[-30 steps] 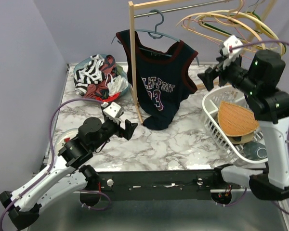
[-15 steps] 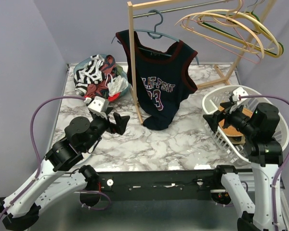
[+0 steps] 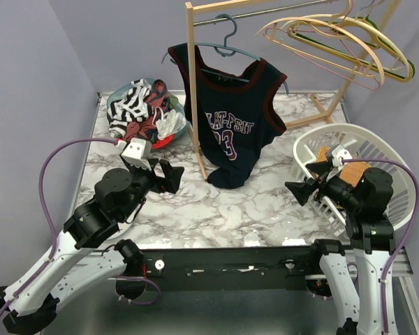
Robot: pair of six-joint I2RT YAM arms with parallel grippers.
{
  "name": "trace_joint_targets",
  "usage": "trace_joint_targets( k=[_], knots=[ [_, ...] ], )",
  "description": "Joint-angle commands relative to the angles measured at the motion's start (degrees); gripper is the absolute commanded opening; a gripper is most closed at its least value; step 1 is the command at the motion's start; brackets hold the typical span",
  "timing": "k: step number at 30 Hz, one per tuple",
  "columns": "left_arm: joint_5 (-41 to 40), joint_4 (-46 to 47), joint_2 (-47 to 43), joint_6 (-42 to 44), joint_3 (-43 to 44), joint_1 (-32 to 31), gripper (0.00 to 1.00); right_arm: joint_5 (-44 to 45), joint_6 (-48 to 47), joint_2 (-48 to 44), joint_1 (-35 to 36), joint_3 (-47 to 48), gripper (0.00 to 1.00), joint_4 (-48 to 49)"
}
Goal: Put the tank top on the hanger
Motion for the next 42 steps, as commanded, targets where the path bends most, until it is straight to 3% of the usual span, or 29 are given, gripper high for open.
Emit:
trace_joint_targets(
  k=[1, 7, 12, 15, 16, 20, 24, 31, 34, 38, 42],
  knots=[
    [-5.4, -2.1, 1.4, -3.0, 2.9, 0.3, 0.99, -3.3, 2.2, -2.0, -0.5, -1.6, 1.00, 3.9],
    [-10.8, -4.2, 6.5, -1.6, 7.1, 1.0, 0.99, -4.1, 2.9, -2.6, -0.5, -2.3, 1.00, 4.1],
    [-7.7, -0.2, 10.4, -0.7, 8.0, 5.8, 0.99, -4.2, 2.9, -3.8, -0.5, -3.5, 0.99, 5.1],
    [-0.2, 3.1, 13.2, -1.4, 7.4, 15.0, 0.99, -3.4, 2.7, -4.3, -0.6, -3.5, 0.99, 4.9],
    [1.9, 4.2, 14.2, -1.7, 7.2, 20.8, 0.99, -3.2, 2.7, -4.2, -0.9, -3.5, 0.99, 4.9],
    [15.2, 9.7, 20.7, -8.9, 6.3, 34.1, 0.99, -3.4, 2.5, -3.4, -1.7, -3.7, 0.99, 4.9],
    [23.4, 14.5, 30.8, -15.1, 7.9, 41.4, 0.99, -3.7, 2.4, -1.9, -1.9, -3.5, 0.99, 4.4],
    [14.7, 7.7, 49.1, -17.3, 22.1, 43.3, 0.99, -4.5, 2.3, 1.2, -2.2, -3.1, 0.99, 4.8],
    [8.6, 2.9, 57.8, -18.6, 31.5, 43.3, 0.99, -5.5, 2.8, 2.7, -2.8, -2.7, 0.99, 4.8],
    [-1.5, -8.6, 70.3, -22.9, 50.8, 43.3, 0.97, -5.7, 2.8, 3.9, -3.8, -1.8, 0.99, 4.3],
    [-7.4, -17.4, 82.0, -21.4, 63.9, 43.3, 0.88, -6.1, 2.6, 4.7, -4.9, -1.7, 0.99, 3.7]
  ],
)
